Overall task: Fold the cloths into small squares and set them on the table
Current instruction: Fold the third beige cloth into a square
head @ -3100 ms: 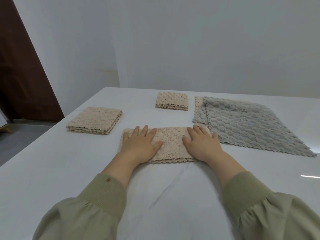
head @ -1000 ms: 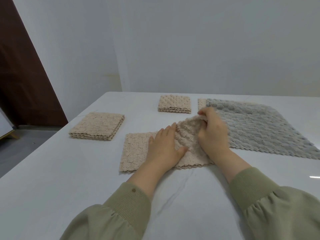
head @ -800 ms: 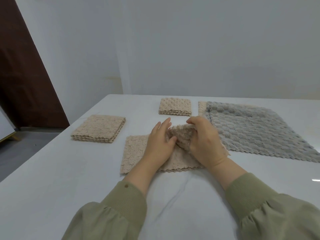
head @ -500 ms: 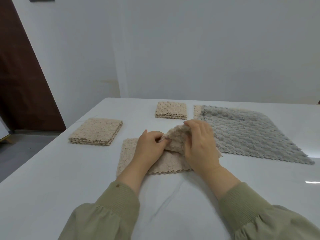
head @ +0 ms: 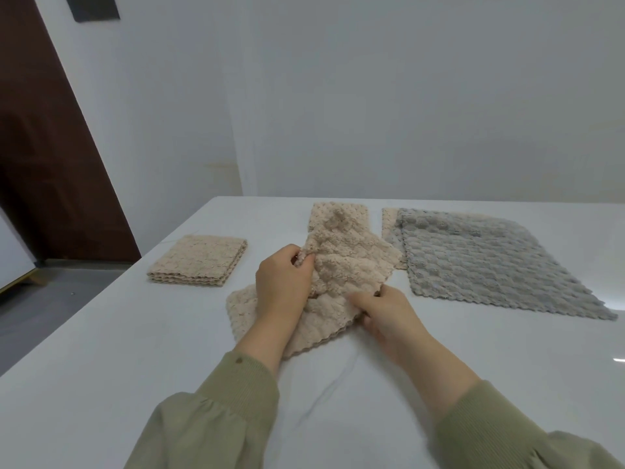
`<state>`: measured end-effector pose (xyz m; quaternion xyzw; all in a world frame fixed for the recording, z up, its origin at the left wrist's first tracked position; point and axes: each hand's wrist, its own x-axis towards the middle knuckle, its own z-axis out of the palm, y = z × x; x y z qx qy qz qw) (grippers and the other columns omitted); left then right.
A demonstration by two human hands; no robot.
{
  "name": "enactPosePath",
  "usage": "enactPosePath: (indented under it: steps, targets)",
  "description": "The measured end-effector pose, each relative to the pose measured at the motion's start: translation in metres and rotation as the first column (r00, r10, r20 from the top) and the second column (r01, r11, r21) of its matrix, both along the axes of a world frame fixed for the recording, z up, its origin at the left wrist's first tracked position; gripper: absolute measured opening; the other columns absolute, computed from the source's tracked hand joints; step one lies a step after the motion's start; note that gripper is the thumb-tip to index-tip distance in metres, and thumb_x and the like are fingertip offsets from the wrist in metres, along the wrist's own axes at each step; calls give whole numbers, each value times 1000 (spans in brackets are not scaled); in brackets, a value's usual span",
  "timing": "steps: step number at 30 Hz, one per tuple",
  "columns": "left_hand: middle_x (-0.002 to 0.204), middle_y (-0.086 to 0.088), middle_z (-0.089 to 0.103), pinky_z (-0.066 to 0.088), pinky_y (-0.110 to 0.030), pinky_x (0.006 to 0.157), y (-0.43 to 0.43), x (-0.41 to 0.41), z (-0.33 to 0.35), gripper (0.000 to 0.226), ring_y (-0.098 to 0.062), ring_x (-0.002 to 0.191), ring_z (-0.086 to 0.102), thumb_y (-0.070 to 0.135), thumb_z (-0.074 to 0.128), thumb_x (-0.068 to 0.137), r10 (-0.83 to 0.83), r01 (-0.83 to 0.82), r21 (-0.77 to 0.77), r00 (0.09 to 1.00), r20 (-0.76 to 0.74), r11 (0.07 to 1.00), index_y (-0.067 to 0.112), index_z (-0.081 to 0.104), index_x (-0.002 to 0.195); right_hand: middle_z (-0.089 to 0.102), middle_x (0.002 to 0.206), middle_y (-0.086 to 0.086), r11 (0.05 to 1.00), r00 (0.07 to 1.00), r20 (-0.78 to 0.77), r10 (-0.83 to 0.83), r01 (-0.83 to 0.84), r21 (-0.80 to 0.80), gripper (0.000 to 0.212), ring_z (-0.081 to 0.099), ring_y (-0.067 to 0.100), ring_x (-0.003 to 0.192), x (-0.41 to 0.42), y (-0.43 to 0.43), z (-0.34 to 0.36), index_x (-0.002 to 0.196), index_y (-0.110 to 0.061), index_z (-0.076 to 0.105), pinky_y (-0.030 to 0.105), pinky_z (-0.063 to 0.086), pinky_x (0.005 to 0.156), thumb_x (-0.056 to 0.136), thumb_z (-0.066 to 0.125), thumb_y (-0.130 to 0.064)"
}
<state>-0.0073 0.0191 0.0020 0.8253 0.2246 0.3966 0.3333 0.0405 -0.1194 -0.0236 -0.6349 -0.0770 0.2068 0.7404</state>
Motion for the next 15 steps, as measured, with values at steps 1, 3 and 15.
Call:
enactPosePath:
  steps: [1, 3, 15]
  targets:
    - [50, 3, 28, 20, -23, 46, 2, 1, 1, 44, -14, 50, 24, 24, 63, 85, -21, 21, 12, 1000, -22, 1000, 15, 32, 56, 71, 98, 19, 994, 998, 57, -27, 32, -100, 8, 67, 34, 94, 2, 1, -3, 90, -6, 65, 51, 54, 87, 83, 63, -3]
    - [52, 1, 31, 20, -26, 48, 10, 2, 4, 42, -16, 51, 28, 26, 65, 85, -94, 91, -25, 986, -141, 996, 13, 35, 59, 70, 95, 21, 977, 990, 104, -97, 115, -179, 7, 67, 32, 89, 6, -1, -5, 82, -8, 64, 56, 52, 86, 80, 58, -6]
    - [82, -7, 69, 52, -27, 64, 25, -3, 1, 7, -18, 68, 62, 10, 67, 84, -462, 203, -648, 848, -258, 734, 12, 66, 91, 63, 63, 6, 968, 979, 182, 97, -51, -247, 10, 57, 14, 49, 32, -33, 12, 92, 7, 59, 24, 47, 50, 91, 53, -1]
